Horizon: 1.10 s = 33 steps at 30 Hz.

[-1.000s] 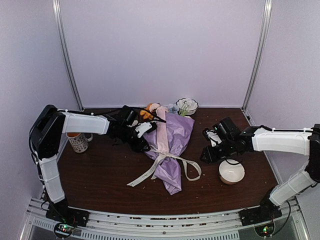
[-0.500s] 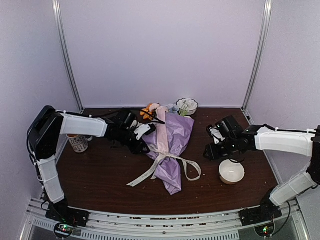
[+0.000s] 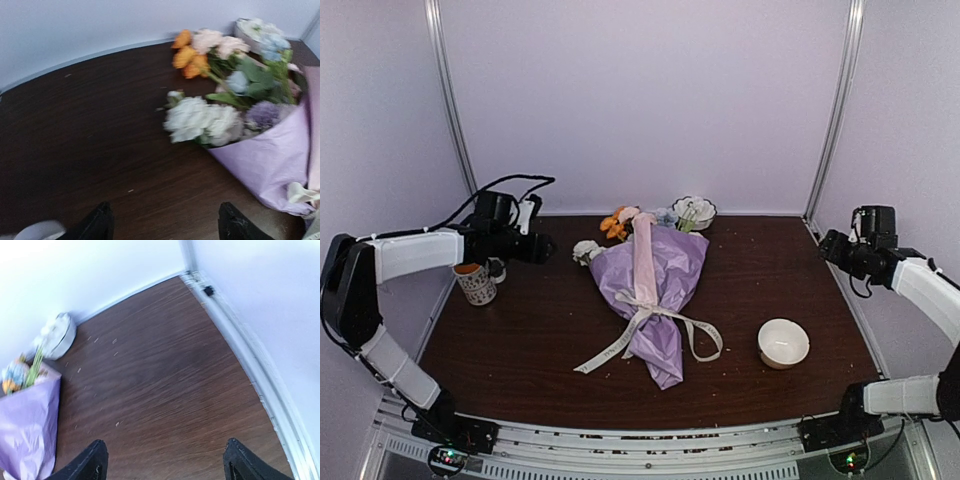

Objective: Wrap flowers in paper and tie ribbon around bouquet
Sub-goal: Reset both arms

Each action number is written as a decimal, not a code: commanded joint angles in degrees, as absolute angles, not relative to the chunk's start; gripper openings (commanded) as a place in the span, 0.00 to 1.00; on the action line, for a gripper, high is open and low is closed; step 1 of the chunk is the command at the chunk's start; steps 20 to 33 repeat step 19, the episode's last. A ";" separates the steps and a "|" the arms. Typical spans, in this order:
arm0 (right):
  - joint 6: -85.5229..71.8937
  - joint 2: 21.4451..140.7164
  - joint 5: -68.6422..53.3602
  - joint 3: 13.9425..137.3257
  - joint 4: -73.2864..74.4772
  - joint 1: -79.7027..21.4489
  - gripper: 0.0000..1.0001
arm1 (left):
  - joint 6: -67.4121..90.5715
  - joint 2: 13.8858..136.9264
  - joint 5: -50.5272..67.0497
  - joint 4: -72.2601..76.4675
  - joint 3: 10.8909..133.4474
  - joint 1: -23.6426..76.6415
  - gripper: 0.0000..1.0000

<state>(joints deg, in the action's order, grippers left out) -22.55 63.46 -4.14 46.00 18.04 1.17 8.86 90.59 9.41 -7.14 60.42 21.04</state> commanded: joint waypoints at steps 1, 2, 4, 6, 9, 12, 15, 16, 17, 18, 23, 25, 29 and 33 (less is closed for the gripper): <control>-26.93 62.29 -9.80 41.75 11.82 8.16 0.82 | 18.86 83.73 -11.34 -4.30 52.93 15.66 0.76; -27.17 62.05 -11.05 40.51 9.86 9.07 0.82 | 19.00 82.06 -15.35 -3.38 51.02 15.19 0.77; -27.37 61.76 -12.30 38.32 6.72 10.09 0.82 | 18.19 78.73 -21.99 -1.36 47.77 15.03 0.80; -27.49 61.70 -11.72 37.13 5.47 10.71 0.82 | 16.85 76.79 -26.71 0.54 45.09 14.93 0.84; -27.48 61.77 -11.35 36.36 5.05 11.35 0.83 | 16.90 75.25 -26.87 1.04 43.37 12.76 0.91; -27.36 61.93 -12.67 35.35 3.44 11.51 0.83 | 14.41 74.25 -26.19 1.98 42.68 12.20 0.91; -27.17 62.40 -11.77 34.84 3.80 11.51 0.81 | 10.63 72.99 -29.21 2.84 41.68 12.17 0.92; -27.20 62.28 -11.62 34.30 3.25 11.51 0.80 | 10.08 72.69 -29.67 3.09 41.32 12.21 0.92; -27.16 62.09 -11.70 33.83 2.54 11.51 0.80 | 9.54 72.49 -30.63 3.47 40.83 12.19 0.92; -27.48 61.79 -11.69 33.51 2.21 11.51 0.80 | 9.27 72.24 -30.72 3.71 40.50 12.19 0.93; -27.63 61.34 -11.43 33.07 1.55 11.51 0.81 | 8.52 71.91 -30.41 4.62 40.02 12.21 0.93; -27.63 61.34 -11.43 33.07 1.55 11.51 0.81 | 8.52 71.91 -30.41 4.62 40.02 12.21 0.93; -27.63 61.34 -11.43 33.07 1.55 11.51 0.81 | 8.52 71.91 -30.41 4.62 40.02 12.21 0.93; -27.63 61.34 -11.43 33.07 1.55 11.51 0.81 | 8.52 71.91 -30.41 4.62 40.02 12.21 0.93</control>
